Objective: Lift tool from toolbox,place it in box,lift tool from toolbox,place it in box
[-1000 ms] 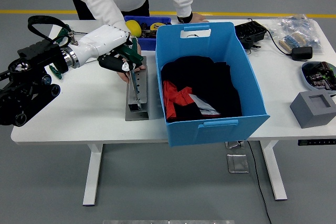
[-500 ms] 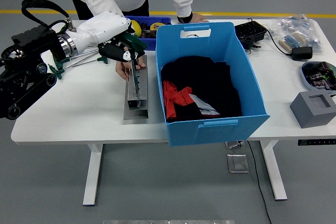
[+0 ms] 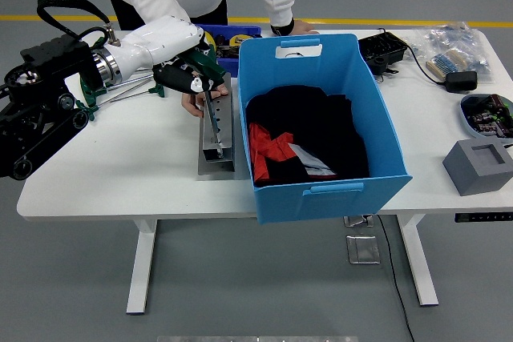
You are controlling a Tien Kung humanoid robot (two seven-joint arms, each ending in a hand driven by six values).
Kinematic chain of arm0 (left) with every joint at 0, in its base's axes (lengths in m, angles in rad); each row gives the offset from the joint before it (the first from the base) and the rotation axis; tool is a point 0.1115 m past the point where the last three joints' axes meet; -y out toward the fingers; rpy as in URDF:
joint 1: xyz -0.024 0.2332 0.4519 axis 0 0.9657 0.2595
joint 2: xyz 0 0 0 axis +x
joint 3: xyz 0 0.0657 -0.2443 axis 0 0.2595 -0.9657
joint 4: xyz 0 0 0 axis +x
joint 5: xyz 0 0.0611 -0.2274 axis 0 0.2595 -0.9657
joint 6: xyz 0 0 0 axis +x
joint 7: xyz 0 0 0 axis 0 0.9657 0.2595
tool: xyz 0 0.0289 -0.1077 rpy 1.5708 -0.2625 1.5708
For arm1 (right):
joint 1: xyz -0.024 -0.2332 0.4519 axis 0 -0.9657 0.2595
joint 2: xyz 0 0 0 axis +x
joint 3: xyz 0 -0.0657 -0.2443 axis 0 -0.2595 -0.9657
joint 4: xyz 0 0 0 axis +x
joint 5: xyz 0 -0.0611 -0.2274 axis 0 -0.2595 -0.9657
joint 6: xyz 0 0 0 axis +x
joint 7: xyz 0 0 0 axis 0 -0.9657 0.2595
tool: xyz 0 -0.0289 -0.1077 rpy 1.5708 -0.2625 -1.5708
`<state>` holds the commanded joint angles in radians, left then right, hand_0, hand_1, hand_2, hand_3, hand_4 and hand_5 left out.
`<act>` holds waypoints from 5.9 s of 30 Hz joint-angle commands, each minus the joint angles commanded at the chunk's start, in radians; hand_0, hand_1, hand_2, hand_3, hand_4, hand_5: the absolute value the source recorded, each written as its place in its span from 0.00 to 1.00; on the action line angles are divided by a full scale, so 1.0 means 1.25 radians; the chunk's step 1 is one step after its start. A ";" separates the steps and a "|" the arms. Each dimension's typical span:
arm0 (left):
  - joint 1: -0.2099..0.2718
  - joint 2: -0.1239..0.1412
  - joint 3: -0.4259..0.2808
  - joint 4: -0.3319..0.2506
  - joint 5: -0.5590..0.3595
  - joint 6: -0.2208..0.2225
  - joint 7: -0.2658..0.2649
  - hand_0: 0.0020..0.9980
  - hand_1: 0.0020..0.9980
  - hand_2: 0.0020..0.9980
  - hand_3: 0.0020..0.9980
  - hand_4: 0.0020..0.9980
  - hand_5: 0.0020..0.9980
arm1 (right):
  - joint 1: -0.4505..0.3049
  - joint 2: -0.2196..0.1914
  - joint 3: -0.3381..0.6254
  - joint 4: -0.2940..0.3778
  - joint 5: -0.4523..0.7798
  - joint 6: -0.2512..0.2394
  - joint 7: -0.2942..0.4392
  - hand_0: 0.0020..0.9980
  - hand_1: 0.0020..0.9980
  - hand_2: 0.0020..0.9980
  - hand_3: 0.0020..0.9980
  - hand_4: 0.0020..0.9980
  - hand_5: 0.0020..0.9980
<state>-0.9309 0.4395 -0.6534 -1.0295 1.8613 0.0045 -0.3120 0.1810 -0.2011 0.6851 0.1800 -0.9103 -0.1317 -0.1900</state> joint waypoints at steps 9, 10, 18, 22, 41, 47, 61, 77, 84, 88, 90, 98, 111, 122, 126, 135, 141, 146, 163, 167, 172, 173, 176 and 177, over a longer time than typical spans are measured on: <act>-0.008 -0.013 0.003 0.002 0.018 0.000 0.001 0.13 0.00 0.00 0.04 0.56 0.42 | 0.001 0.001 -0.003 0.000 0.005 -0.001 0.001 0.63 0.63 0.69 0.55 0.81 0.64; -0.007 -0.012 0.004 -0.001 0.019 -0.001 0.001 0.13 0.00 0.00 0.04 0.56 0.42 | 0.001 0.000 -0.003 0.000 0.006 -0.002 0.001 0.63 0.63 0.69 0.55 0.81 0.64; -0.013 -0.003 0.000 -0.036 0.026 -0.017 0.010 0.13 0.00 0.00 0.04 0.56 0.40 | 0.001 0.000 0.001 0.000 -0.001 0.000 0.000 0.63 0.63 0.69 0.55 0.81 0.64; -0.019 0.004 -0.009 -0.062 0.020 -0.035 0.020 0.13 0.00 0.00 0.04 0.56 0.40 | 0.000 0.000 0.003 0.000 -0.004 0.001 -0.001 0.63 0.63 0.69 0.55 0.81 0.64; -0.070 0.026 -0.077 -0.154 0.008 -0.071 0.039 0.13 0.00 0.00 0.04 0.56 0.40 | -0.002 -0.001 0.008 0.000 -0.011 0.000 -0.001 0.63 0.64 0.69 0.55 0.81 0.64; -0.106 0.021 -0.096 -0.178 -0.004 -0.071 0.037 0.13 0.00 0.00 0.04 0.56 0.40 | -0.005 -0.001 0.010 0.000 -0.016 0.001 -0.003 0.63 0.64 0.69 0.55 0.81 0.64; -0.160 -0.124 0.023 -0.026 -0.063 -0.044 0.008 0.13 0.00 0.01 0.04 0.57 0.40 | -0.009 0.002 0.002 0.000 -0.018 0.002 -0.005 0.64 0.64 0.69 0.55 0.81 0.64; -0.158 -0.271 0.115 0.145 -0.093 -0.005 -0.017 0.15 0.00 0.02 0.06 0.57 0.40 | 0.014 -0.007 -0.023 0.001 0.001 0.004 -0.002 0.64 0.64 0.69 0.55 0.81 0.64; -0.167 -0.310 0.173 0.184 -0.117 -0.009 -0.020 0.24 0.22 0.25 0.37 0.72 0.52 | 0.023 -0.011 -0.023 0.001 -0.002 0.003 -0.002 0.64 0.64 0.69 0.55 0.81 0.64; -0.172 -0.330 0.204 0.218 -0.145 -0.004 -0.021 0.24 0.22 0.25 0.37 0.72 0.52 | 0.027 -0.012 -0.020 0.001 -0.007 0.003 -0.002 0.64 0.64 0.69 0.55 0.81 0.64; -0.176 -0.341 0.218 0.237 -0.154 0.002 -0.022 0.35 0.49 0.57 0.58 0.77 0.54 | 0.029 -0.012 -0.017 0.001 -0.012 0.003 -0.003 0.64 0.64 0.69 0.55 0.81 0.64; -0.197 -0.352 0.224 0.309 -0.166 0.035 -0.036 0.45 0.61 0.70 0.60 0.79 0.51 | 0.045 -0.014 -0.005 0.005 -0.047 0.006 -0.011 0.64 0.64 0.69 0.55 0.81 0.64; -0.212 -0.352 0.174 0.318 -0.145 0.078 -0.054 0.65 0.72 0.84 0.66 0.81 0.49 | 0.055 -0.019 -0.001 0.008 -0.063 0.007 -0.012 0.63 0.63 0.69 0.55 0.81 0.64; -0.171 -0.316 0.101 0.225 0.021 0.056 -0.029 0.58 0.67 0.75 0.63 0.83 0.48 | 0.033 -0.015 0.001 0.005 -0.054 0.005 -0.010 0.63 0.63 0.69 0.55 0.81 0.64; -0.142 -0.281 0.053 0.185 0.077 0.049 -0.017 0.50 0.63 0.70 0.62 0.83 0.48 | 0.025 -0.013 0.002 0.004 -0.051 0.005 -0.009 0.63 0.64 0.68 0.55 0.81 0.64; 0.010 -0.203 -0.113 0.037 0.075 0.076 0.074 0.42 0.56 0.64 0.61 0.84 0.49 | 0.007 -0.006 0.001 0.002 -0.034 0.001 -0.007 0.63 0.63 0.69 0.55 0.81 0.64; 0.097 -0.169 -0.179 -0.039 0.121 0.088 0.130 0.40 0.56 0.63 0.62 0.84 0.50 | 0.001 -0.002 0.002 0.002 -0.037 0.002 -0.007 0.63 0.63 0.68 0.55 0.81 0.64; 0.176 -0.162 -0.216 -0.090 0.044 0.118 0.237 0.34 0.50 0.56 0.61 0.84 0.50 | -0.004 0.000 0.002 0.001 -0.032 0.001 -0.006 0.63 0.63 0.69 0.55 0.81 0.64; 0.305 -0.201 -0.228 -0.122 -0.508 0.285 0.468 0.33 0.50 0.65 0.72 0.72 0.62 | -0.003 0.002 -0.004 0.000 -0.021 0.000 -0.004 0.63 0.63 0.68 0.55 0.80 0.64; 0.304 -0.202 -0.229 -0.103 -0.649 0.295 0.465 0.33 0.50 0.65 0.72 0.72 0.62 | -0.002 0.002 -0.003 0.000 -0.023 0.001 -0.005 0.63 0.63 0.68 0.55 0.80 0.64; 0.298 -0.205 -0.219 -0.076 -0.815 0.284 0.456 0.34 0.51 0.68 0.80 0.72 0.68 | -0.001 0.002 -0.002 0.000 -0.025 0.001 -0.005 0.63 0.63 0.68 0.55 0.80 0.64; 0.296 -0.205 -0.216 -0.069 -0.852 0.279 0.453 0.34 0.51 0.68 0.80 0.72 0.68 | -0.001 0.002 -0.002 0.000 -0.026 0.001 -0.005 0.63 0.63 0.68 0.55 0.80 0.64; 0.287 -0.207 -0.206 -0.045 -0.950 0.263 0.446 0.34 0.51 0.66 0.86 0.74 0.75 | -0.001 0.003 -0.001 0.000 -0.027 0.001 -0.006 0.63 0.63 0.68 0.55 0.80 0.64; 0.284 -0.208 -0.204 -0.038 -0.987 0.260 0.444 0.34 0.51 0.66 0.86 0.74 0.75 | -0.001 0.003 -0.001 0.000 -0.026 0.001 -0.006 0.63 0.63 0.68 0.55 0.80 0.64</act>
<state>-0.5762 0.1795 -0.9080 -1.0769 0.6278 0.3298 0.2434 0.1801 -0.1979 0.6837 0.1806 -0.9434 -0.1301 -0.1971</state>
